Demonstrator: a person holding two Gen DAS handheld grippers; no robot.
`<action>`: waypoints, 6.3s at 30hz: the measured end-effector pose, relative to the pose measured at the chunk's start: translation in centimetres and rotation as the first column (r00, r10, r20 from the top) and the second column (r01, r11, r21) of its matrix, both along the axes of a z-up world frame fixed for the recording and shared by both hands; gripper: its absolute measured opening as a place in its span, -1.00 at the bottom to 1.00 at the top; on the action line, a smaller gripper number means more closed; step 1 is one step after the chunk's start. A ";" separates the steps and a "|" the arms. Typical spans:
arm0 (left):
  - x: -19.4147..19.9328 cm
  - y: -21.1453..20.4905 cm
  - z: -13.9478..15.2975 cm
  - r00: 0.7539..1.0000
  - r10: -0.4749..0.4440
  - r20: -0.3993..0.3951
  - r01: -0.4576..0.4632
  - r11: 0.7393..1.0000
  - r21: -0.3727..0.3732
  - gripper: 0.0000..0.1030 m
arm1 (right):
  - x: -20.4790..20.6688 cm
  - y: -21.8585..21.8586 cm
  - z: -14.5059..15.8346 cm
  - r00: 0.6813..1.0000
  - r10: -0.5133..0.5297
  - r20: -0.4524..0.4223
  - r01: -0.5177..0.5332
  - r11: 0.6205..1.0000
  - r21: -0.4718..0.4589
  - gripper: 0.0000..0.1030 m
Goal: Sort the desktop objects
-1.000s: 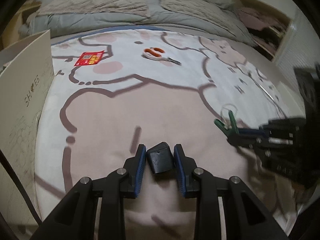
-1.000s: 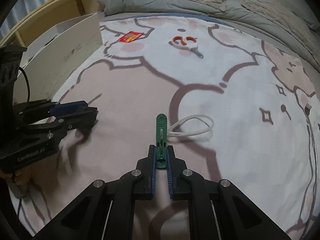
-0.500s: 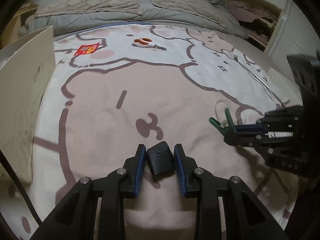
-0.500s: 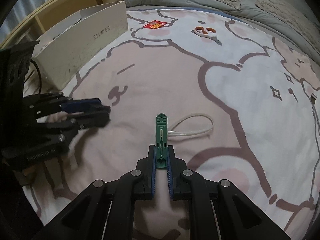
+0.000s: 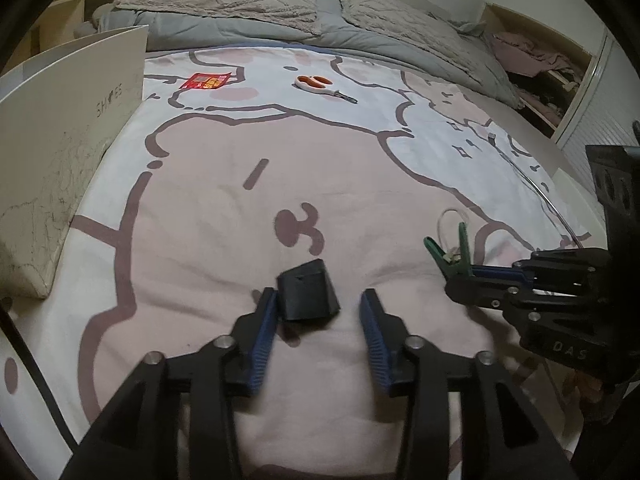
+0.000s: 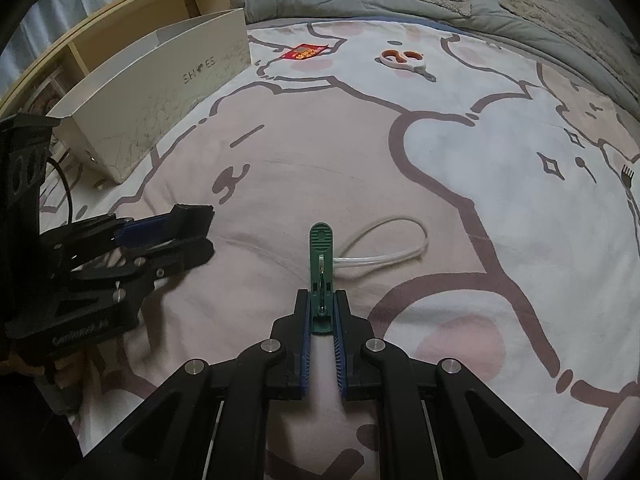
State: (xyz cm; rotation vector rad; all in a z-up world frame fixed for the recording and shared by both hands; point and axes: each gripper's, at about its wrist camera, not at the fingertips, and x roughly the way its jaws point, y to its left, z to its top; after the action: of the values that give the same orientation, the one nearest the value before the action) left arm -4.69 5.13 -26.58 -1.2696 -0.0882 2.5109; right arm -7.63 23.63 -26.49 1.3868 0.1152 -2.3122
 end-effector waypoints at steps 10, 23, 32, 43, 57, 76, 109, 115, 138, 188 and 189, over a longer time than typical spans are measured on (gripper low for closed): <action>0.7 1.9 -0.4 0.998 -0.044 -0.042 0.040 0.996 -0.077 0.41 | 0.0 0.8 -0.4 1.000 -0.022 -0.001 0.022 0.997 -0.070 -0.73; 1.4 1.3 -0.2 0.998 0.006 -0.063 -0.009 0.999 -0.045 0.41 | 0.8 0.4 0.4 0.998 -0.001 -0.070 0.005 0.999 0.052 0.15; 1.8 0.6 -0.2 0.997 0.051 -0.065 -0.052 0.999 -0.014 0.41 | -1.3 3.3 -0.1 0.994 -0.102 -0.044 0.107 0.986 0.130 0.56; 2.5 -0.4 0.2 0.987 0.145 -0.063 -0.143 0.989 0.027 0.46 | -1.7 4.2 -1.3 0.990 -0.137 -0.034 0.140 0.983 0.122 1.00; 2.8 -2.1 0.3 0.955 0.290 -0.055 -0.290 0.957 0.009 0.46 | -1.7 3.7 -1.3 0.990 -0.135 -0.038 0.139 0.979 0.150 1.00; 1.3 -1.0 -0.1 0.958 0.285 -0.034 -0.287 0.952 -0.106 0.64 | -2.3 3.6 -1.6 0.989 -0.148 -0.004 0.147 0.979 0.139 1.00; 0.5 1.5 0.5 0.970 0.228 -0.089 -0.236 0.966 -0.102 -0.43 | -2.6 6.7 2.2 0.970 -0.241 0.043 0.241 0.971 0.004 1.00; 0.5 1.2 0.7 0.971 0.222 -0.091 -0.229 0.970 -0.078 -0.49 | -2.2 5.5 2.4 0.967 -0.249 0.057 0.251 0.967 -0.033 0.97; 0.8 -2.7 0.9 0.945 0.320 -0.066 -0.325 0.943 -0.075 -0.53 | -2.9 1.9 0.2 0.931 -0.357 0.083 0.364 0.926 -0.102 0.10; -1.9 -4.5 14.4 0.921 0.280 -0.270 -0.282 0.959 0.032 -0.53 | -3.0 0.2 14.0 0.928 -0.249 -0.276 0.216 0.966 -0.146 -0.22; -2.2 -4.8 15.1 0.918 0.282 -0.277 -0.284 0.958 0.035 -0.53 | -3.1 -0.1 14.4 0.927 -0.246 -0.284 0.211 0.966 -0.149 -0.22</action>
State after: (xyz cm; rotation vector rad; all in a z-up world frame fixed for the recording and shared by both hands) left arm -6.91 0.30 -11.49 -0.9454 -0.2121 2.9146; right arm -10.73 23.53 -12.06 1.0297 -0.0943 -2.6670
